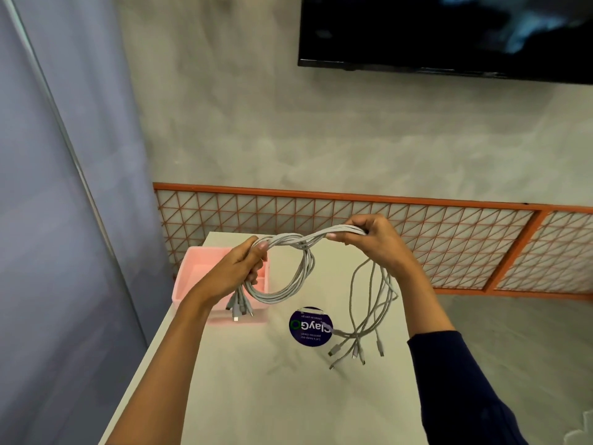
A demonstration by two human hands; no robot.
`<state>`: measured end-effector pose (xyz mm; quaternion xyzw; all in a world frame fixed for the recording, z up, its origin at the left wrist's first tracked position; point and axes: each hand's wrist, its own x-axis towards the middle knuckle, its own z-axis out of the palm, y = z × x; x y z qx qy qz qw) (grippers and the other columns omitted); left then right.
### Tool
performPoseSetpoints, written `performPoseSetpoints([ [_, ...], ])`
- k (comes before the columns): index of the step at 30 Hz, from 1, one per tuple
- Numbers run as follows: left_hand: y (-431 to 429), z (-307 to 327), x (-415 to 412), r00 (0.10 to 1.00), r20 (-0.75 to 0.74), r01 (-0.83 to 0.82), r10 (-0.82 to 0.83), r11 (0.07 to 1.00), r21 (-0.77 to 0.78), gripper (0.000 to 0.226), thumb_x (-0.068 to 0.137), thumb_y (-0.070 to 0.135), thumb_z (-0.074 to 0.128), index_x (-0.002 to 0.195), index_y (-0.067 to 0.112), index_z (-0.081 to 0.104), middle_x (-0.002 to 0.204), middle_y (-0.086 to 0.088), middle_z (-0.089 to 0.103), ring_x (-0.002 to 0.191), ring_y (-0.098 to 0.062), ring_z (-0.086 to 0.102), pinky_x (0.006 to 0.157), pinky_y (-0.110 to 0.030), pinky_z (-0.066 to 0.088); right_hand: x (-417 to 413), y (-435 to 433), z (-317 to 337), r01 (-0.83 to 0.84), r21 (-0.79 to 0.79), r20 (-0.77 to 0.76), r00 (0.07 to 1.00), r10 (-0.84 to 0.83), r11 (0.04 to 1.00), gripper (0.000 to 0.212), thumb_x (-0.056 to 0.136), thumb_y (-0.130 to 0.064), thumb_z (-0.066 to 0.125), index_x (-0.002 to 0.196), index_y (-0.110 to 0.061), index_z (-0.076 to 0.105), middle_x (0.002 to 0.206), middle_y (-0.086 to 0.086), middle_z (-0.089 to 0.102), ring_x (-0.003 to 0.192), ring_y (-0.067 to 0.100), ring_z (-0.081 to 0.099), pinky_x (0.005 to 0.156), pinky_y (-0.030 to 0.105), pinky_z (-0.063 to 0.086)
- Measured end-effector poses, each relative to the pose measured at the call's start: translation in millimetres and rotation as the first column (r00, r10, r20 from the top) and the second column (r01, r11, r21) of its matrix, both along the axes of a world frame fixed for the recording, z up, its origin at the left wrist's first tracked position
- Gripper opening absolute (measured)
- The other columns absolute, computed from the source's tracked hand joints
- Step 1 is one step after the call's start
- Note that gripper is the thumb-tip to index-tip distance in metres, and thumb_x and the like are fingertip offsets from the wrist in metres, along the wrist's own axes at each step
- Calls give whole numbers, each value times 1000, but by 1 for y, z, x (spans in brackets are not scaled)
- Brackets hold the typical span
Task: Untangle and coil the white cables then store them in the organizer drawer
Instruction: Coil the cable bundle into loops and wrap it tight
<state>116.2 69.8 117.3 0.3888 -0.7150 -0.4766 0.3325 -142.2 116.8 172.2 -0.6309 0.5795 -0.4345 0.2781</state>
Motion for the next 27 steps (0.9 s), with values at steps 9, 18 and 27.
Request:
performPoseSetpoints([
  [9,5,4,5,996,44,80,-81,997,23,23,101,28,41,99,9,54,79,-3,49,71,-8,50,70,-21,48,0,1,-3,44,33,-3,999,-44,998,47,65,-47,76,83,-4,71,68,7,52,64,14,41,58,25,31],
  [18,8,-4,-17,943,-61,-331,327,900,-284,60,49,77,74,98,44,63,89,10,71,74,-21,65,70,-39,56,2,6,1,-29,91,-26,999,32,995,36,70,-43,76,85,-10,72,70,0,57,67,7,46,62,23,32],
  [27,6,-16,-22,794,117,-466,597,721,-512,85,41,96,48,69,17,60,54,5,61,53,-20,59,50,-34,48,5,10,7,-90,160,-36,995,97,983,21,77,-32,76,76,-13,69,45,-17,49,44,-7,42,43,7,31],
])
